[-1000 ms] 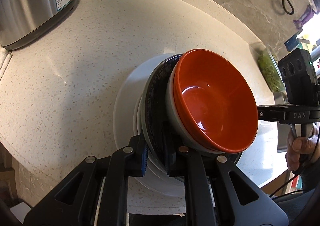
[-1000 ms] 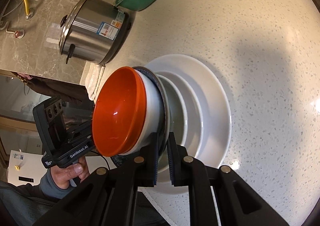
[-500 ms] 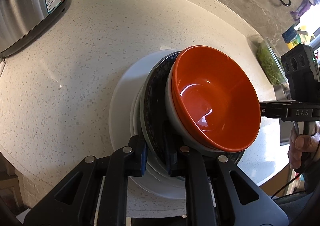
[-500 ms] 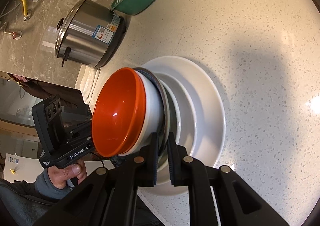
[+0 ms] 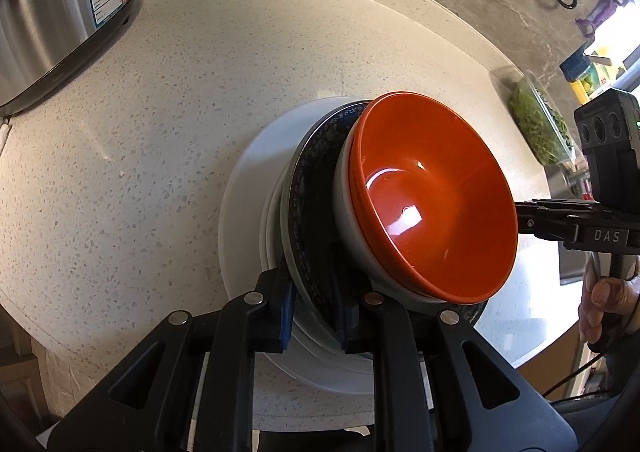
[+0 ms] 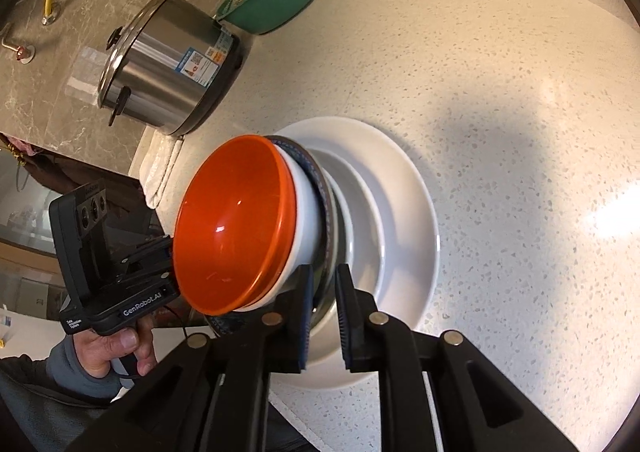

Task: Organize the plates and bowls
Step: 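Lower the bowl stack onto the plates and open both grippers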

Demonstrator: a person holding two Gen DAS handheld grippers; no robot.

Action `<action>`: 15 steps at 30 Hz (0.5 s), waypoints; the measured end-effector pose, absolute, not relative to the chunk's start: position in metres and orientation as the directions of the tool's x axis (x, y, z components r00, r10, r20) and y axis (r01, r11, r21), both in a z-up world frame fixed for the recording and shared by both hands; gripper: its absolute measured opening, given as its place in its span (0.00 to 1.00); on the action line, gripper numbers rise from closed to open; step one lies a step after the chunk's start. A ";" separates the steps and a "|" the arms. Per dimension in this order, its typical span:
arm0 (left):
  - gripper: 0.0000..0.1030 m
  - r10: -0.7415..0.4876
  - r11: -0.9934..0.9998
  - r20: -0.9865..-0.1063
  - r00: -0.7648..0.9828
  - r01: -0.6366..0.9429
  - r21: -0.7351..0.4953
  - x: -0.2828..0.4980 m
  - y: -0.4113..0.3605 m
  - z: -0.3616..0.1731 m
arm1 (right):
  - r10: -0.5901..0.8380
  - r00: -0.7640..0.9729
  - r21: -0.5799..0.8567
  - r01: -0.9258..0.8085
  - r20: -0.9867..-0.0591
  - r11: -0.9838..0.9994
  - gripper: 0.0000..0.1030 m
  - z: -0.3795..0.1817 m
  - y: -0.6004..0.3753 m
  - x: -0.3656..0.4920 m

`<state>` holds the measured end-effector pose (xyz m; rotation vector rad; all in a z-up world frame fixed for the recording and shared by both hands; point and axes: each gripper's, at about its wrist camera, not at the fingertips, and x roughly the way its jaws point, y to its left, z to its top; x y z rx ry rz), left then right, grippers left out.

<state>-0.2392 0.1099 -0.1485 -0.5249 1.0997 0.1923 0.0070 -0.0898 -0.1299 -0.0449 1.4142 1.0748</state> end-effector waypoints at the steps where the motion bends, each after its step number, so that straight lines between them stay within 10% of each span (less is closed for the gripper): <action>1: 0.14 -0.108 0.863 -0.884 0.454 -0.399 -0.310 -0.240 0.110 -0.149 | 0.567 -0.197 0.552 -0.614 -0.800 0.564 0.21 -0.130 -0.091 0.007; 11: 0.17 -0.047 0.904 -0.896 0.442 -0.363 -0.226 -0.236 0.101 -0.147 | 0.586 -0.157 0.551 -0.590 -0.795 0.589 0.28 -0.127 -0.103 0.001; 15: 0.18 -0.014 0.906 -0.901 0.433 -0.376 -0.195 -0.235 0.092 -0.145 | 0.603 -0.133 0.549 -0.597 -0.787 0.585 0.50 -0.120 -0.114 -0.001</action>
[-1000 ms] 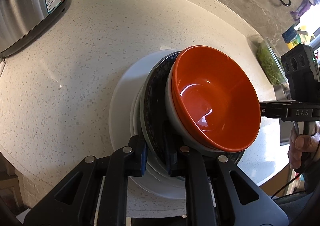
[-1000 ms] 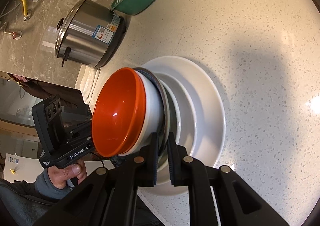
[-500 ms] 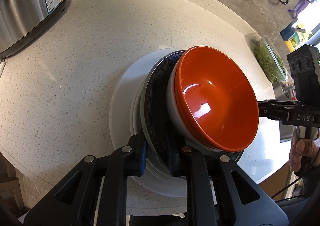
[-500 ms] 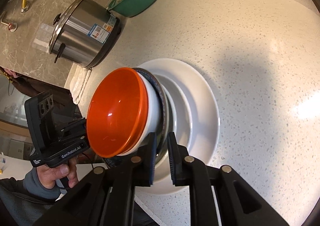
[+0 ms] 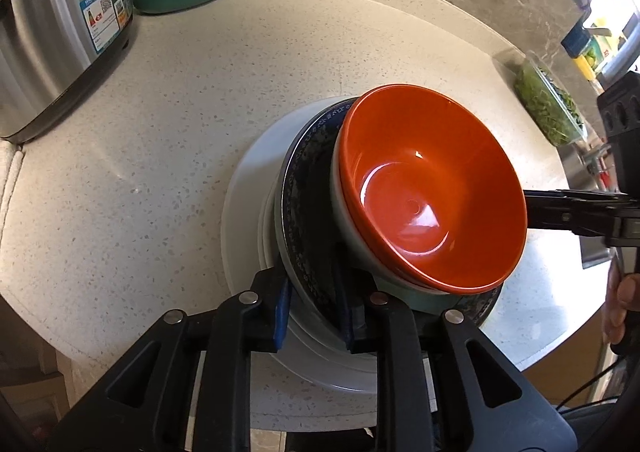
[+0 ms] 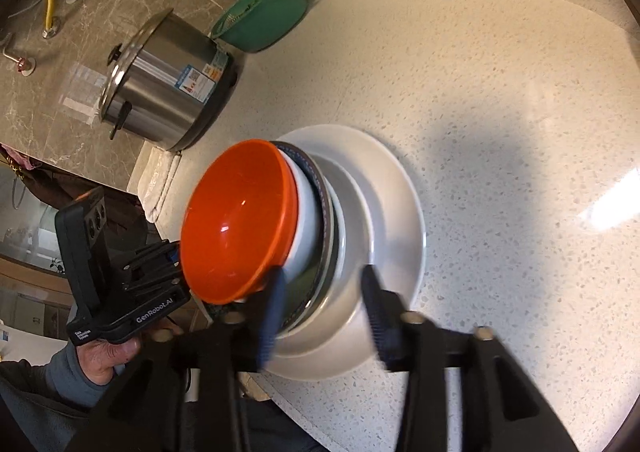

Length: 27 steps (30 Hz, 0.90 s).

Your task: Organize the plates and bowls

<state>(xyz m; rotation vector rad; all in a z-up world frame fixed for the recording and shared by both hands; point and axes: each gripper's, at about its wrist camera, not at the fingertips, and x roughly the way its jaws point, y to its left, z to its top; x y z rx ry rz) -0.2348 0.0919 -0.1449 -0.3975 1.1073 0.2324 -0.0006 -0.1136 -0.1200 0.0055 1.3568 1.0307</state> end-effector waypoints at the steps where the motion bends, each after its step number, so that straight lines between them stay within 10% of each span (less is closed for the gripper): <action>1: 0.19 -0.005 0.905 -0.901 0.433 -0.380 -0.188 -0.235 0.090 -0.144 | 0.608 -0.133 0.553 -0.598 -0.783 0.581 0.51 -0.119 -0.116 -0.001; 8: 0.27 0.043 0.891 -0.891 0.452 -0.421 -0.170 -0.247 0.075 -0.134 | 0.639 -0.133 0.570 -0.611 -0.758 0.549 0.76 -0.114 -0.124 0.001; 10: 1.00 0.147 0.880 -0.898 0.414 -0.470 -0.072 -0.250 0.073 -0.127 | 0.644 -0.123 0.563 -0.625 -0.755 0.541 0.81 -0.110 -0.128 -0.001; 27: 1.00 0.303 0.820 -0.810 0.503 -0.570 -0.047 -0.278 0.066 -0.111 | 0.744 -0.006 0.584 -0.623 -0.668 0.520 1.00 -0.062 -0.160 -0.021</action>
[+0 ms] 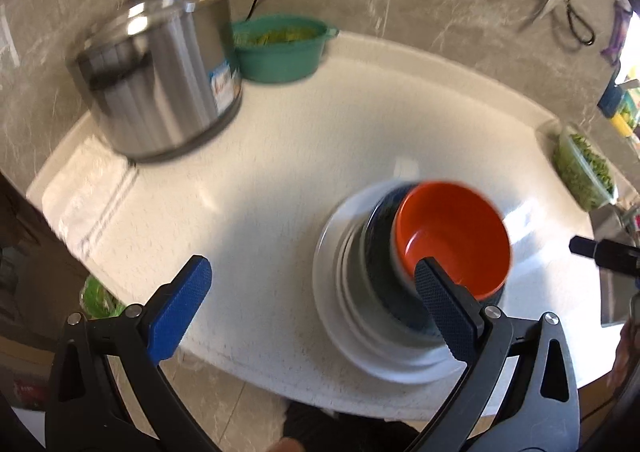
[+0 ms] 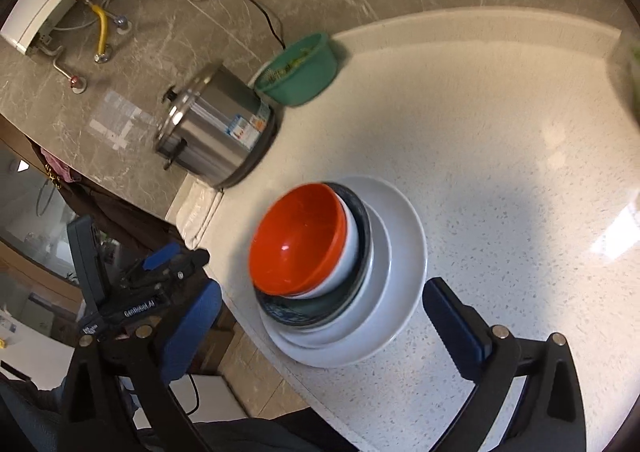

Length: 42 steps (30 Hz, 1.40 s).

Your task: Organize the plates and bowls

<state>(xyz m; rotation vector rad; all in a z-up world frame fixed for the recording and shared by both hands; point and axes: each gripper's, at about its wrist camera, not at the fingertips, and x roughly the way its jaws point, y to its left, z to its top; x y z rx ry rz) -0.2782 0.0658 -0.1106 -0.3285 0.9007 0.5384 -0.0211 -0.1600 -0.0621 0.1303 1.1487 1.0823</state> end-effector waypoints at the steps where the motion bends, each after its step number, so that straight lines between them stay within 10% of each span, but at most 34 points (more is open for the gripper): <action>1: 1.00 0.292 0.829 -0.804 0.518 -0.556 -0.057 -0.277 0.068 -0.108 | 0.741 0.024 0.570 -0.623 -0.671 0.536 1.00 -0.056 -0.162 -0.026; 10: 1.00 0.001 0.893 -0.870 0.493 -0.392 -0.221 -0.262 0.093 -0.141 | 0.601 0.265 0.444 -0.469 -0.754 0.763 1.00 -0.032 -0.154 -0.065; 17: 1.00 0.079 0.954 -0.923 0.376 -0.297 -0.039 -0.241 0.106 -0.137 | 0.477 0.356 0.377 -0.315 -0.804 0.871 1.00 -0.011 -0.131 -0.100; 42: 1.00 0.075 0.970 -0.908 0.411 -0.242 -0.030 -0.224 0.086 -0.098 | 0.325 0.416 0.229 -0.264 -0.849 0.937 1.00 0.006 -0.112 -0.101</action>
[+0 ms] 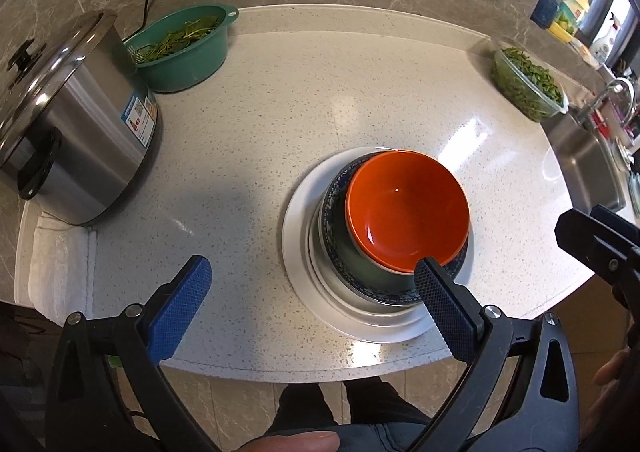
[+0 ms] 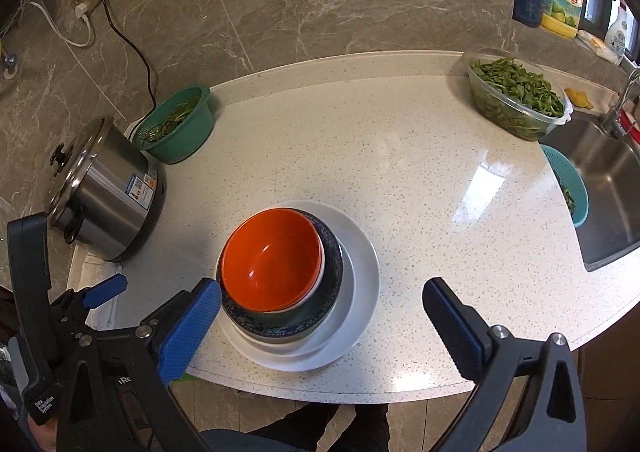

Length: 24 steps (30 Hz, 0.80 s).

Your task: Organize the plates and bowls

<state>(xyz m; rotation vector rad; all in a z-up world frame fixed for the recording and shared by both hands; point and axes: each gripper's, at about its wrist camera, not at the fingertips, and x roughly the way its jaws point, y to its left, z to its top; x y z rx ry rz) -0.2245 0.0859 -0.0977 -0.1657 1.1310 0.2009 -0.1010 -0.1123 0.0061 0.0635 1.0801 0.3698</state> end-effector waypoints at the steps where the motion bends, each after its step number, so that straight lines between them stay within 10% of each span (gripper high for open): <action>1: 1.00 0.080 0.970 -0.907 0.413 -0.241 -0.024 -0.224 0.086 -0.097 | 0.323 0.417 0.226 -0.265 -0.850 0.937 1.00 0.006 -0.111 -0.101; 24: 1.00 0.076 0.971 -0.908 0.413 -0.236 -0.026 -0.228 0.092 -0.098 | 0.315 0.409 0.213 -0.274 -0.856 0.938 1.00 0.005 -0.104 -0.105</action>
